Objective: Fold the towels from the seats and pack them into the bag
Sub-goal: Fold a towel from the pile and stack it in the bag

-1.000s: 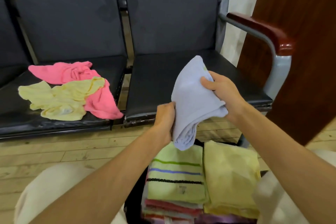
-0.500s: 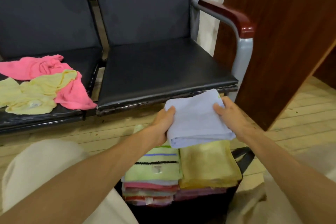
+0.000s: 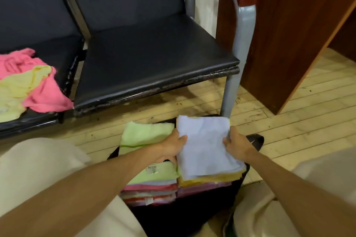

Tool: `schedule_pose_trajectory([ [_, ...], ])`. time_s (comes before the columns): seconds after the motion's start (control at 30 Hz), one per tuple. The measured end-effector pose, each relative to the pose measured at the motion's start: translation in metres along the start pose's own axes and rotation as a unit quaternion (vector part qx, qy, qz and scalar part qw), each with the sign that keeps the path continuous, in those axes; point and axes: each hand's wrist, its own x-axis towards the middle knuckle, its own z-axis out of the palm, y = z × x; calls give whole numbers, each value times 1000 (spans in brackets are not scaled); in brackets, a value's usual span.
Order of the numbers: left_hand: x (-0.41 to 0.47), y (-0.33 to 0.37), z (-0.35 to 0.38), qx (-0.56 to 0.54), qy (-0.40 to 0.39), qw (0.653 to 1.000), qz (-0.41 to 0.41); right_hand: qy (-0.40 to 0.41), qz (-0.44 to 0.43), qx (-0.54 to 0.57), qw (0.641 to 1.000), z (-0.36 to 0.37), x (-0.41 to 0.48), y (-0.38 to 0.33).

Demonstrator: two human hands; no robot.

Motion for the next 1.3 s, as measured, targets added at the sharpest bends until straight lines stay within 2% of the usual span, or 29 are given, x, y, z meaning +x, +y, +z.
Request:
schedule_pose_trajectory([
  [0.13, -1, -1, -2, 42, 20, 999, 3, 20, 24, -22, 999, 1, 6, -1],
  [0.33, -10, 9, -17, 75, 1, 997, 25, 71, 90, -59, 992, 0, -2, -12],
  [0.47, -31, 18, -31, 51, 17, 997, 50, 163, 41, -113, 979, 0, -12, -37],
  [0.57, -43, 19, -47, 28, 37, 998, 46, 222, -31, -107, 969, 0, -15, -68],
  [0.67, -59, 22, -73, -9, 74, 995, 63, 175, -123, -47, 976, 2, -12, -107],
  [0.8, -88, 32, -119, -126, 127, 981, 78, 116, -215, 14, 970, 8, -11, -170],
  [0.9, -102, 32, -166, -131, 213, 963, 103, 101, -279, 35, 954, 13, -8, -224],
  [1.03, -124, 24, -228, -129, 283, 940, 137, 52, -331, 53, 941, 23, -4, -295],
  [1.2, -145, -4, -283, -130, 454, 852, 225, 19, -387, 53, 920, 52, 8, -368],
  [1.3, -156, -23, -302, -151, 505, 823, 211, 2, -402, 34, 915, 75, 17, -404],
])
